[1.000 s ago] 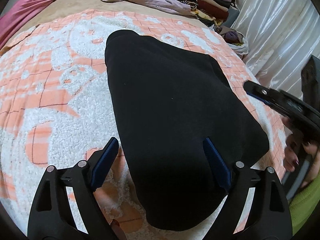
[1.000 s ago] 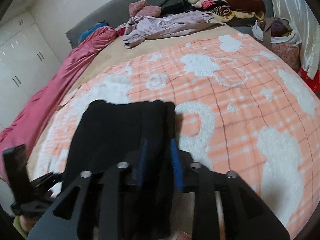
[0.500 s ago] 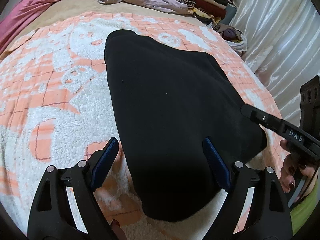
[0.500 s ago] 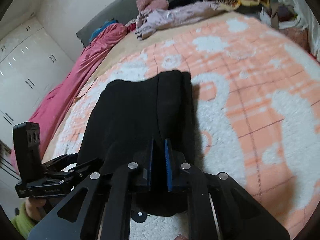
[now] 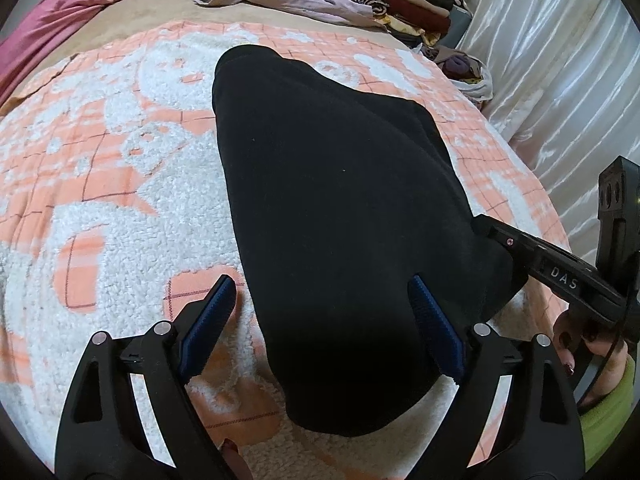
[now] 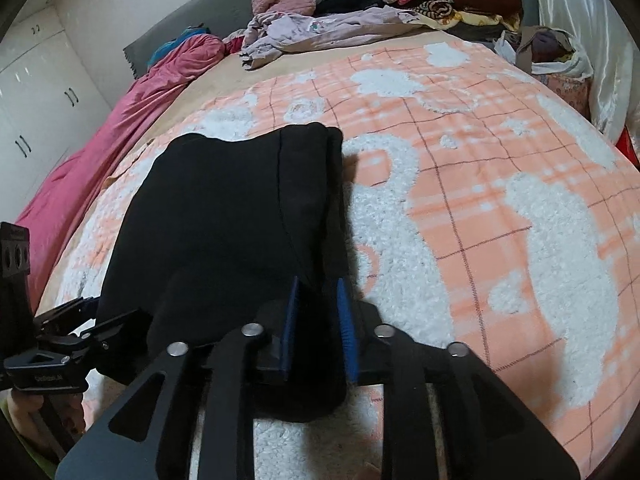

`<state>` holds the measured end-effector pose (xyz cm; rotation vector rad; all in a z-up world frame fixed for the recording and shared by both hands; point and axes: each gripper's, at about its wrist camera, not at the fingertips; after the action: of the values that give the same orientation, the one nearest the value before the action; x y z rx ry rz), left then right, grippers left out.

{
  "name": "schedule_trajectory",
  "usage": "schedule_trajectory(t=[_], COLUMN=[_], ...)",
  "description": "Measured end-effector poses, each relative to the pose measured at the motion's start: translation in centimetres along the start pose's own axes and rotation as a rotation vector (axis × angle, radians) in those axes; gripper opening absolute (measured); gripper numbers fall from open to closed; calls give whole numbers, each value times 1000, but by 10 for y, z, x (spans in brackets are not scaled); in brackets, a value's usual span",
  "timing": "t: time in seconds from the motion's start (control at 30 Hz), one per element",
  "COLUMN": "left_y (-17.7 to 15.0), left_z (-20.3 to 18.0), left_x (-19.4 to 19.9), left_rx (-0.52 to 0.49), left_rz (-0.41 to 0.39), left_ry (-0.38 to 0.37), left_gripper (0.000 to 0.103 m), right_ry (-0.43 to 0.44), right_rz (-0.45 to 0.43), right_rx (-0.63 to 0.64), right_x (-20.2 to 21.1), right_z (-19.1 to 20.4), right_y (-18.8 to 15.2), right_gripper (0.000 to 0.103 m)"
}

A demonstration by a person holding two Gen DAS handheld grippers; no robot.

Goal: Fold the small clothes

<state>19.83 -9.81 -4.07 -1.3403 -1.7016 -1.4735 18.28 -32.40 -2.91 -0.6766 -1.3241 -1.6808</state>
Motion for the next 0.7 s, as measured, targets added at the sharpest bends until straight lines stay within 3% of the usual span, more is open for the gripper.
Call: schedule_trajectory(t=[0.07, 0.23, 0.4, 0.7], left_y=[1, -1, -2, -1], left_z=[0, 3, 4, 6], left_x=[0, 1, 2, 5], left_rx=[2, 15, 19, 32], left_rz=[0, 0, -1, -1], left_ry=[4, 1, 3, 2], left_gripper=[81, 81, 81, 83], right_ry=[-28, -8, -30, -44], right_rz=[-11, -27, -47, -84], right_rx=[-11, -53, -72, -73], right_x=[4, 15, 23, 37], right_z=[-3, -13, -18, -16], right_y=[-1, -4, -7, -12], right_gripper=[47, 58, 81, 96])
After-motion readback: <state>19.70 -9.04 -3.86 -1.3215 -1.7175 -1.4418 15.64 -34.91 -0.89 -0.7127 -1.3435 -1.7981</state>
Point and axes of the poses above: each gripper's, at about its wrist camera, not at the fingertips, and x roughly against the way its jaws point, z to its left, y to its top, and after that the axes turned 6 degrees about z, right-handed
